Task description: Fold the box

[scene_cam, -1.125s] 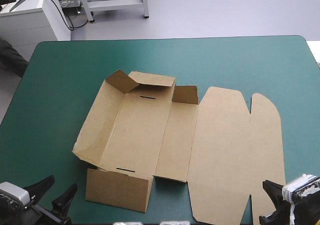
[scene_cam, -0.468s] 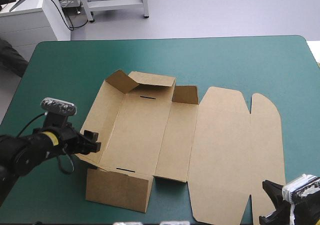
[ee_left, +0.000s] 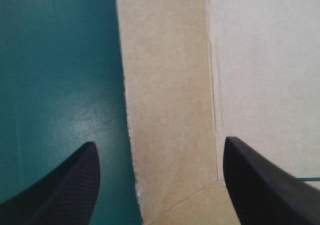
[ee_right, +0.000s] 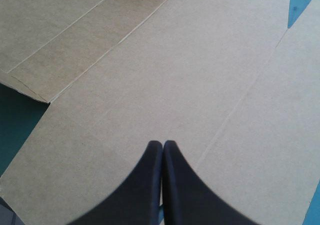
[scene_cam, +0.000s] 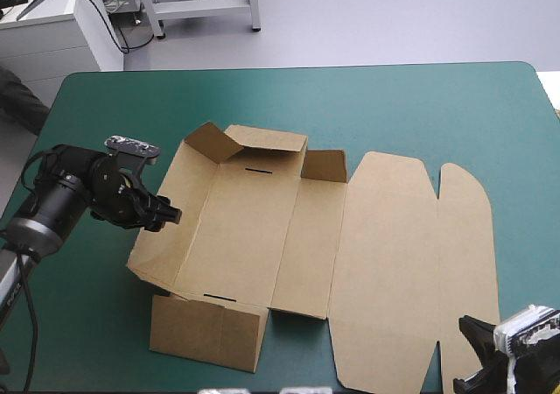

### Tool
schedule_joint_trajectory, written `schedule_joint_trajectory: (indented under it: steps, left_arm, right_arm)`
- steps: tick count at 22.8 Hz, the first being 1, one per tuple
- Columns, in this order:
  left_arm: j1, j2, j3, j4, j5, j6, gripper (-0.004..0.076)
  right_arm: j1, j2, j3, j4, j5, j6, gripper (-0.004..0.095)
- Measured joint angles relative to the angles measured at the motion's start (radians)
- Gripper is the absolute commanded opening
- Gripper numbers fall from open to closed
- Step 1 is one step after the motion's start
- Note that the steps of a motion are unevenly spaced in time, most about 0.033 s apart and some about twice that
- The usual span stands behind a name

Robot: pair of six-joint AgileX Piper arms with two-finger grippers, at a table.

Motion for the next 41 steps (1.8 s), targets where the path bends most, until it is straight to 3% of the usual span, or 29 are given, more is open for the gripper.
schedule_joint_trajectory:
  steps: [7, 17, 20, 23, 29, 41]
  left_arm:
    - [0.389, 0.126, 0.001, -0.428, 0.033, 0.409, 0.0489]
    - [0.41, 0.366, 0.001, -0.622, 0.043, 0.531, 0.0483]
    - [0.41, 0.372, 0.001, -0.632, 0.041, 0.531, 0.041]
    - [0.41, 0.377, 0.015, -0.644, 0.04, 0.531, 0.0234]
    - [0.41, 0.378, 0.08, -0.664, 0.038, 0.555, -0.0001]
    - [0.379, 0.381, -0.006, -0.647, 0.056, 0.602, -0.0008]
  right_arm:
    - [0.0, 0.0, 0.0, 0.0, 0.0, 0.0, -0.0017]
    - [0.0, 0.0, 0.0, 0.0, 0.0, 0.0, -0.0017]
    - [0.0, 0.0, 0.0, 0.0, 0.0, 0.0, -0.0017]
    - [0.0, 0.0, 0.0, 0.0, 0.0, 0.0, -0.0017]
    - [0.0, 0.0, 0.0, 0.0, 0.0, 0.0, -0.0019]
    - [0.0, 0.0, 0.0, 0.0, 0.0, 0.0, -0.0019]
